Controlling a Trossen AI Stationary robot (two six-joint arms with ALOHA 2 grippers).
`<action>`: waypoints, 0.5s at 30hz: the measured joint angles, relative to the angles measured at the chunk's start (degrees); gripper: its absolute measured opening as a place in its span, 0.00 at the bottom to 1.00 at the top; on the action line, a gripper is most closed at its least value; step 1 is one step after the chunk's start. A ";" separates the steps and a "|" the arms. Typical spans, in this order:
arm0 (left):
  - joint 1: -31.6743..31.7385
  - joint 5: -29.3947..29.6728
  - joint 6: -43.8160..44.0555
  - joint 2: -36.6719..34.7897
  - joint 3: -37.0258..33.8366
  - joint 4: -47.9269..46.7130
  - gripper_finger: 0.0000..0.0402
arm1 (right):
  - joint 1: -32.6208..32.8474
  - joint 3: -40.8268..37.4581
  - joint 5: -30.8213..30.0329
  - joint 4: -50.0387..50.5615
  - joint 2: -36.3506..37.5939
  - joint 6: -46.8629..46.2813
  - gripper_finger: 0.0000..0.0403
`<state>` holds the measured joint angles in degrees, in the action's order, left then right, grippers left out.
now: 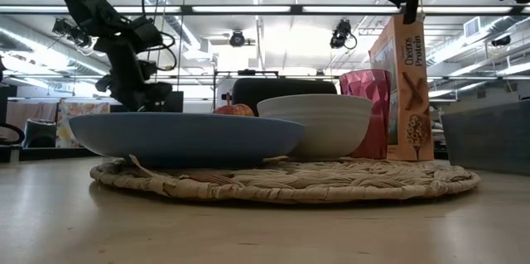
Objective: Arrange a breakfast setting
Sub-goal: Put the black spoon on top of the brown table mat to the right of the white bowl
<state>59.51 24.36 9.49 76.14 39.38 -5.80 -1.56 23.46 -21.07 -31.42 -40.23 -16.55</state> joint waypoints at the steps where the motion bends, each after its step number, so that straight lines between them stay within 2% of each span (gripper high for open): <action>1: 0.00 -0.02 0.67 0.02 0.15 -0.22 0.58 | 0.00 0.00 0.17 0.02 0.00 -0.68 0.42; 5: -0.02 0.00 4.95 0.00 1.71 -0.18 0.58 | -0.02 0.00 1.56 0.00 0.00 -1.94 0.42; 15: 0.04 -0.01 6.83 0.00 2.03 -0.52 0.58 | -0.02 0.00 1.74 -0.14 0.00 -4.97 0.42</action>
<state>59.55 24.35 16.32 76.14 41.41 -6.33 -1.58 23.46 -19.33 -31.56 -40.23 -21.52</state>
